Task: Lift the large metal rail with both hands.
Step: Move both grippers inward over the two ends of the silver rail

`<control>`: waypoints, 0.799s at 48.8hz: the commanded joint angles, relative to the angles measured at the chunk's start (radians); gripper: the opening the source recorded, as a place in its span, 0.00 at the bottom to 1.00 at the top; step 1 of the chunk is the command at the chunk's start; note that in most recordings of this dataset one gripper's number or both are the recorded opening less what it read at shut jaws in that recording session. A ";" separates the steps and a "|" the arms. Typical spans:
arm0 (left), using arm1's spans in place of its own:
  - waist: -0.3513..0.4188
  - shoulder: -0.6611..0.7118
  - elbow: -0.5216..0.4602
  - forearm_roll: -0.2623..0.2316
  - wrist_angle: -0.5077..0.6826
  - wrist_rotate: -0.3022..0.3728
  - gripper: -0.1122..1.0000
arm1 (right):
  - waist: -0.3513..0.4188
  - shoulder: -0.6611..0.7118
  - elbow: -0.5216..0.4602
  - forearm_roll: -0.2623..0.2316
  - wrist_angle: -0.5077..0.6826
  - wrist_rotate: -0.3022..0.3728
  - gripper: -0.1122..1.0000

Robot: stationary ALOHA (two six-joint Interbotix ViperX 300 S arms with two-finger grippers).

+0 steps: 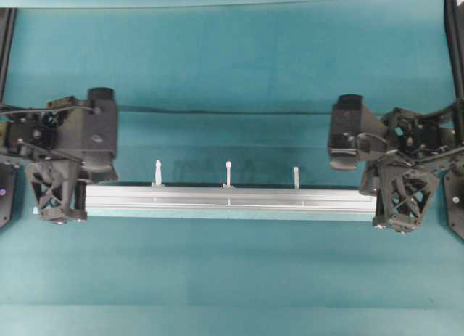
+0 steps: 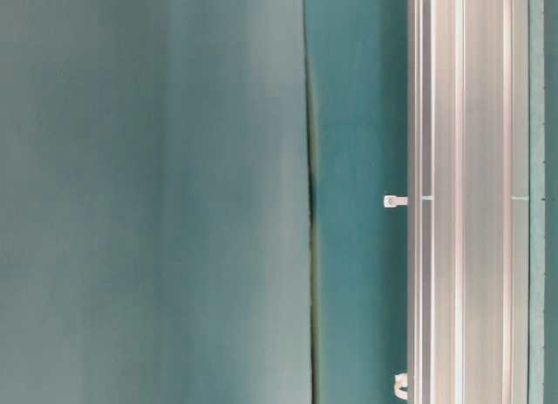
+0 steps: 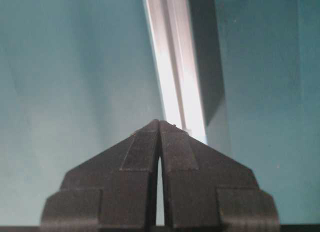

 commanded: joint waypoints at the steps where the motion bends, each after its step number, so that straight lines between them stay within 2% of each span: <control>1: -0.002 0.014 -0.035 0.003 0.006 0.002 0.10 | 0.000 0.017 -0.014 -0.002 -0.003 -0.031 0.11; 11: -0.009 0.035 -0.040 0.003 0.006 0.003 0.12 | 0.003 0.034 -0.023 0.000 -0.034 -0.094 0.19; 15: -0.009 0.034 -0.034 0.003 0.006 0.003 0.15 | 0.003 0.043 -0.023 0.000 -0.061 -0.097 0.30; 19: -0.011 0.035 -0.028 0.003 0.006 0.003 0.21 | 0.003 0.057 -0.018 0.000 -0.089 -0.094 0.49; 23: -0.014 0.038 -0.018 0.003 0.006 0.002 0.35 | 0.006 0.074 -0.011 -0.002 -0.106 -0.091 0.72; 28: -0.020 0.046 0.000 0.003 0.006 -0.009 0.62 | 0.025 0.103 -0.005 -0.014 -0.115 -0.101 0.92; 31: -0.023 0.054 0.009 0.003 0.005 -0.018 0.79 | 0.031 0.117 -0.005 -0.021 -0.123 -0.100 0.97; 34: -0.023 0.066 0.017 0.003 0.002 -0.018 0.92 | 0.029 0.129 -0.006 -0.023 -0.132 -0.097 0.97; 37: -0.021 0.080 0.028 0.003 -0.005 -0.011 0.99 | 0.031 0.138 -0.005 -0.023 -0.144 -0.097 0.96; 39: -0.021 0.092 0.034 0.003 -0.012 -0.008 1.00 | 0.029 0.144 -0.003 -0.026 -0.152 -0.097 0.96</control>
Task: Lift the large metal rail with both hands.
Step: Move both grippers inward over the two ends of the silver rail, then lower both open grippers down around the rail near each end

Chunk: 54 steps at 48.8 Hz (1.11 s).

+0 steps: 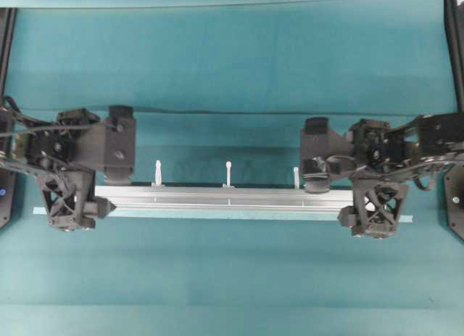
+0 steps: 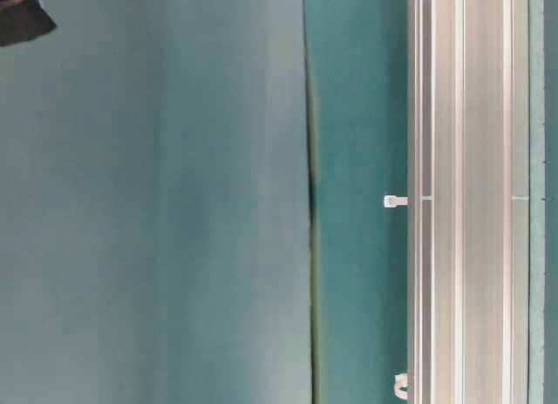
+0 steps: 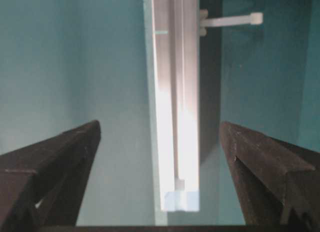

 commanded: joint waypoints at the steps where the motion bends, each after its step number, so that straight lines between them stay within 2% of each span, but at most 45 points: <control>1: 0.000 0.014 0.003 0.002 -0.021 0.005 0.99 | 0.005 0.018 -0.002 -0.005 -0.020 -0.006 0.96; 9: 0.006 0.072 0.038 0.002 -0.106 0.009 0.99 | 0.003 0.051 0.034 -0.011 -0.049 -0.005 0.97; 29: 0.011 0.239 0.080 0.002 -0.262 0.009 0.99 | 0.011 0.135 0.100 -0.012 -0.227 -0.006 0.96; 54: 0.026 0.288 0.100 0.002 -0.328 0.011 0.99 | 0.011 0.187 0.138 -0.034 -0.293 -0.012 0.96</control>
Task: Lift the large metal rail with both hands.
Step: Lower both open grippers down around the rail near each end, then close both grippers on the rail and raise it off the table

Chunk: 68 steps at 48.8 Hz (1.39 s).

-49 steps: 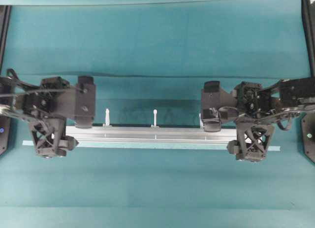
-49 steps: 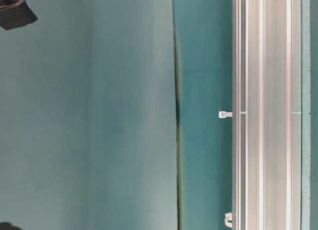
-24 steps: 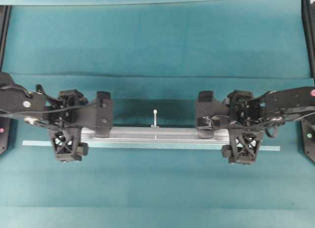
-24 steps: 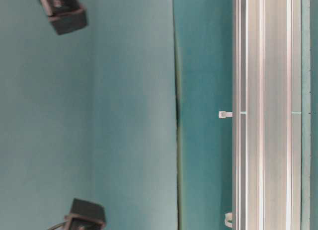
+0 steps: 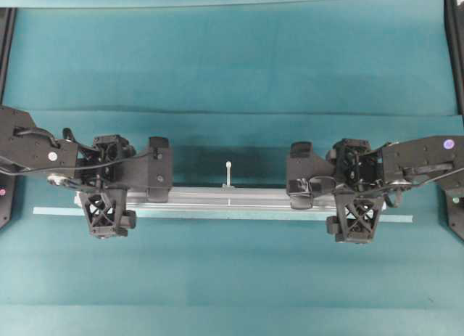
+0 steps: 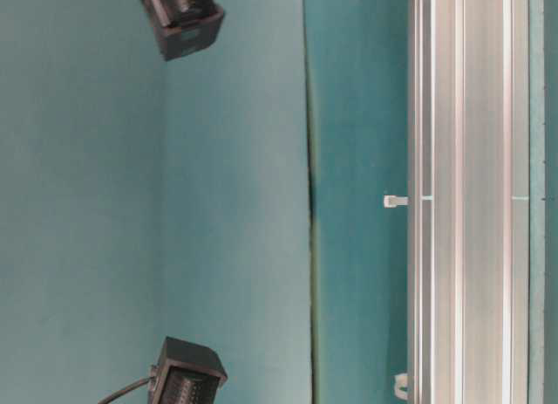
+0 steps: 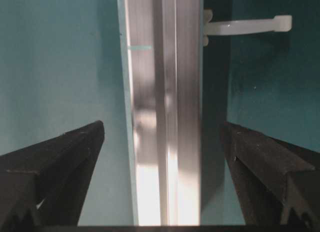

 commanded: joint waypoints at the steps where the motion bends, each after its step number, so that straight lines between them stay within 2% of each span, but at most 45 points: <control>1: 0.008 0.003 0.002 0.003 -0.012 0.000 0.99 | 0.003 0.015 -0.003 -0.002 -0.014 -0.012 0.96; 25: 0.015 0.008 0.037 0.003 -0.074 -0.002 0.97 | -0.002 0.035 0.002 -0.017 -0.035 -0.008 0.96; 30: 0.015 0.009 0.032 0.003 -0.078 -0.009 0.94 | -0.002 0.035 0.002 -0.015 -0.032 -0.003 0.93; 35: 0.009 0.008 0.028 0.003 -0.078 -0.017 0.78 | -0.002 0.037 0.000 -0.015 -0.023 0.000 0.76; 40: 0.006 0.008 0.023 0.003 -0.080 0.000 0.50 | -0.002 0.037 -0.002 -0.008 -0.015 0.005 0.50; 42: 0.006 0.009 0.021 0.003 -0.080 0.002 0.43 | -0.002 0.038 -0.002 -0.002 -0.017 0.006 0.45; 60: 0.006 0.006 0.014 0.003 -0.080 0.000 0.42 | -0.002 0.040 -0.006 0.006 -0.014 0.009 0.45; 68: 0.008 -0.009 -0.011 0.003 -0.055 -0.002 0.42 | -0.006 0.017 -0.038 0.006 0.038 0.006 0.45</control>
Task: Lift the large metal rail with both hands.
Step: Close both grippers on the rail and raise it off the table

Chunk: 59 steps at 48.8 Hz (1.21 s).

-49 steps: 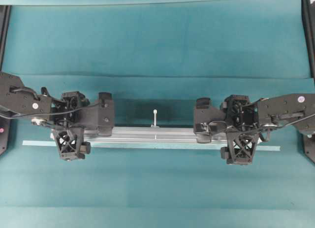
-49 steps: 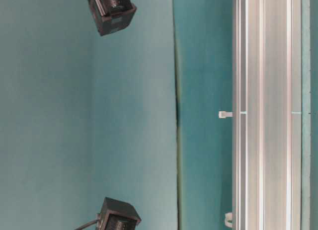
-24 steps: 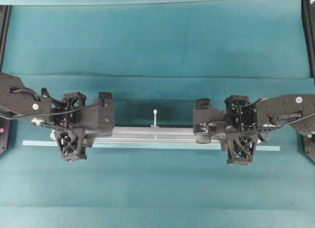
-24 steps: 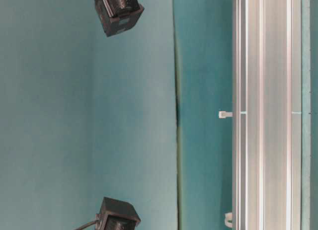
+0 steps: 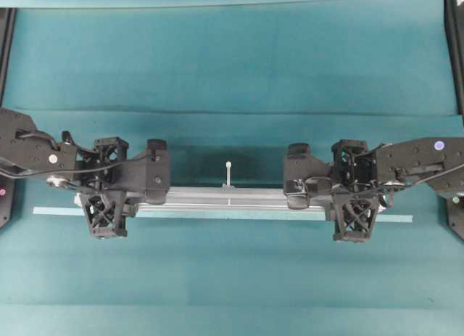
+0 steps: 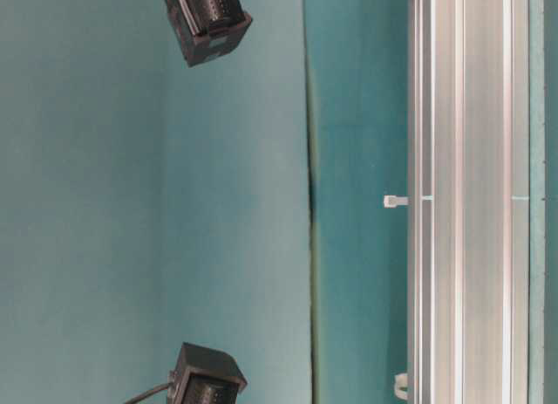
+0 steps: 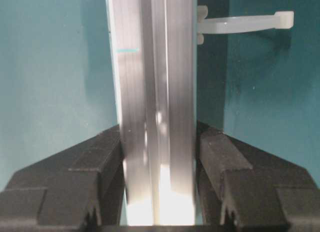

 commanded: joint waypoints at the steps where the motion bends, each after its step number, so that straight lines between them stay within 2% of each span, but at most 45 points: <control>1: 0.005 -0.026 -0.038 0.002 0.012 -0.003 0.42 | 0.000 -0.018 -0.031 0.006 0.032 0.005 0.45; 16: 0.000 -0.114 -0.124 0.002 0.198 -0.012 0.42 | -0.011 -0.129 -0.110 0.008 0.241 0.005 0.45; 28: -0.008 -0.207 -0.238 0.002 0.382 -0.014 0.42 | -0.009 -0.216 -0.187 0.046 0.382 0.011 0.45; 35: -0.021 -0.244 -0.301 0.002 0.463 -0.020 0.42 | -0.011 -0.244 -0.265 0.094 0.474 0.011 0.45; 39: -0.028 -0.253 -0.333 0.002 0.518 -0.025 0.42 | -0.011 -0.247 -0.310 0.104 0.535 0.011 0.45; 46: -0.029 -0.255 -0.403 0.002 0.626 -0.054 0.42 | -0.011 -0.245 -0.379 0.109 0.635 0.011 0.45; 59: -0.029 -0.256 -0.529 0.002 0.750 -0.060 0.42 | -0.011 -0.247 -0.522 0.109 0.775 0.021 0.45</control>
